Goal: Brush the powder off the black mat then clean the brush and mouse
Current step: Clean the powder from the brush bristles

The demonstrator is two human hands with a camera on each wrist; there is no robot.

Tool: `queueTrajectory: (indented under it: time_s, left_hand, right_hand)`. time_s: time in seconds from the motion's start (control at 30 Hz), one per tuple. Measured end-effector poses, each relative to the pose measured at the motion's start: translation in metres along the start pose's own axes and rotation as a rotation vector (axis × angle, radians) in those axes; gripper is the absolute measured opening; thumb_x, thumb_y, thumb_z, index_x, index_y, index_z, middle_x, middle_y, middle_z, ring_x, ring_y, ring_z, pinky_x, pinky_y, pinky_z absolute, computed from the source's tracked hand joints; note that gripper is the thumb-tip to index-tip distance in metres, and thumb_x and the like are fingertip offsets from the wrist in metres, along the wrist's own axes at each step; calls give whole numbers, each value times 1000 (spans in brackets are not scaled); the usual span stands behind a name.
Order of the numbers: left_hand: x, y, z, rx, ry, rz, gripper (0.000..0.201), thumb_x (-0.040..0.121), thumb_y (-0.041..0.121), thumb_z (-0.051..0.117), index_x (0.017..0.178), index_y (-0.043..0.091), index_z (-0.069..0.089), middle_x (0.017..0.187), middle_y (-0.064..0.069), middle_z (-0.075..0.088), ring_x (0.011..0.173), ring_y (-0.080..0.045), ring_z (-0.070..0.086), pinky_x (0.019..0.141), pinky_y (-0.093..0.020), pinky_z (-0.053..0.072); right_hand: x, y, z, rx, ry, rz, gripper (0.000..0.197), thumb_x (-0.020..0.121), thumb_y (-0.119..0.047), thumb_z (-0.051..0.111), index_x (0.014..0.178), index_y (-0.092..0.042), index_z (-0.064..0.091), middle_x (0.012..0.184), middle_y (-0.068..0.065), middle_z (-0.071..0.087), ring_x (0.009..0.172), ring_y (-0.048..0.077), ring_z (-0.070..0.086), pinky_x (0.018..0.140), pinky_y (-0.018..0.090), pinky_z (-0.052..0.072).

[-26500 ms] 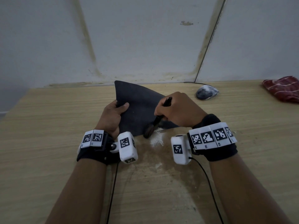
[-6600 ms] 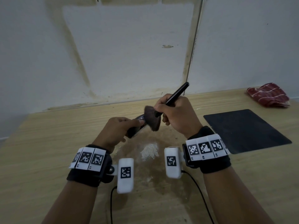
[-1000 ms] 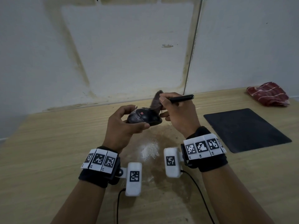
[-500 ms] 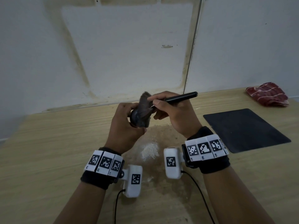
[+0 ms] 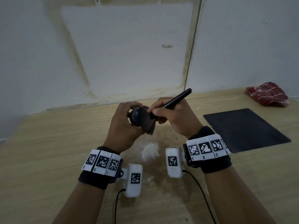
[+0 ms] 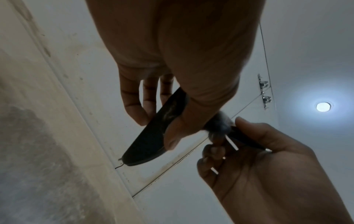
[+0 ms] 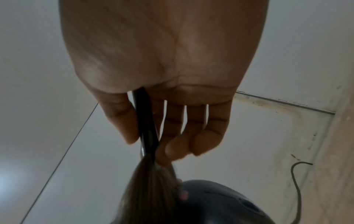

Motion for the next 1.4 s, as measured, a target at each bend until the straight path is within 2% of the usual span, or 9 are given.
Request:
queueTrajectory:
  time_s: [0.1, 0.2, 0.37, 0.63, 0.7, 0.8, 0.97, 1.2, 1.4]
  left_hand:
    - [0, -4, -3, -99, 7, -99, 71, 55, 15, 92, 116, 25, 59, 120, 2, 60, 102, -19, 63, 87, -43, 56]
    - [1, -2, -4, -233, -3, -182, 72, 54, 2, 91, 116, 22, 59, 117, 1, 62, 99, -22, 65, 84, -38, 58]
    - [-1, 0, -3, -405, -16, -198, 69, 56, -15, 83, 115, 13, 60, 116, -2, 64, 94, -15, 67, 74, -22, 55]
    - [-6, -6, -3, -551, -9, -229, 63, 59, -12, 82, 112, 13, 61, 118, -8, 63, 102, -29, 69, 77, -42, 61]
    - [-6, -5, -3, -538, -2, -221, 54, 64, -9, 82, 110, 11, 63, 117, -10, 62, 103, -33, 67, 76, -47, 61]
    - [-6, 2, -3, -498, 18, -195, 41, 71, -7, 79, 103, 15, 65, 109, -6, 63, 99, -32, 67, 71, -45, 62]
    - [-4, 2, -2, -399, 19, -157, 38, 71, -7, 77, 98, 16, 66, 104, -1, 66, 100, -33, 66, 76, -47, 61]
    - [-8, 10, -4, -135, 29, -59, 40, 65, 13, 76, 100, 32, 66, 109, 1, 69, 102, -17, 66, 92, -42, 55]
    - [-13, 11, -10, -141, 9, -93, 52, 66, -9, 78, 101, 28, 66, 103, 13, 69, 100, -12, 65, 87, -40, 58]
  right_hand:
    - [1, 4, -4, -15, 63, 40, 17, 76, -16, 61, 70, -6, 73, 59, 5, 63, 54, 10, 55, 53, 20, 43]
    - [2, 4, -8, 60, 170, -17, 17, 79, -13, 59, 74, -3, 73, 67, 20, 65, 58, 14, 57, 52, 22, 44]
    - [4, 7, -2, 88, 85, -59, 15, 89, -12, 61, 94, -9, 75, 89, 4, 72, 83, 10, 67, 76, 21, 52]
    - [4, 15, 2, 47, -3, 40, 16, 95, -3, 60, 101, 5, 73, 66, -23, 65, 67, -6, 59, 67, 9, 43]
    - [4, 12, 3, 47, 2, 33, 17, 90, -9, 64, 97, 3, 74, 71, -12, 68, 67, 6, 59, 70, 17, 45]
    - [4, 10, 1, 53, 25, 33, 21, 81, -15, 61, 89, -2, 76, 93, 23, 68, 84, 35, 63, 80, 35, 52]
    - [6, 10, -7, 94, 104, 23, 19, 76, -11, 57, 76, -3, 75, 73, 3, 72, 77, 12, 66, 77, 25, 55]
    - [6, 12, -6, 170, 150, 0, 15, 80, -12, 61, 80, -4, 73, 78, 7, 71, 75, 18, 69, 71, 29, 59]
    - [-1, 7, -10, 182, 185, -5, 16, 74, -8, 57, 66, -1, 69, 66, 9, 67, 63, 12, 65, 60, 23, 55]
Point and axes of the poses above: each hand's wrist, its own x-axis towards the middle knuckle, its own z-axis out of the palm, y = z × x, the point moved 1 cm from there along x, towards the middle knuckle
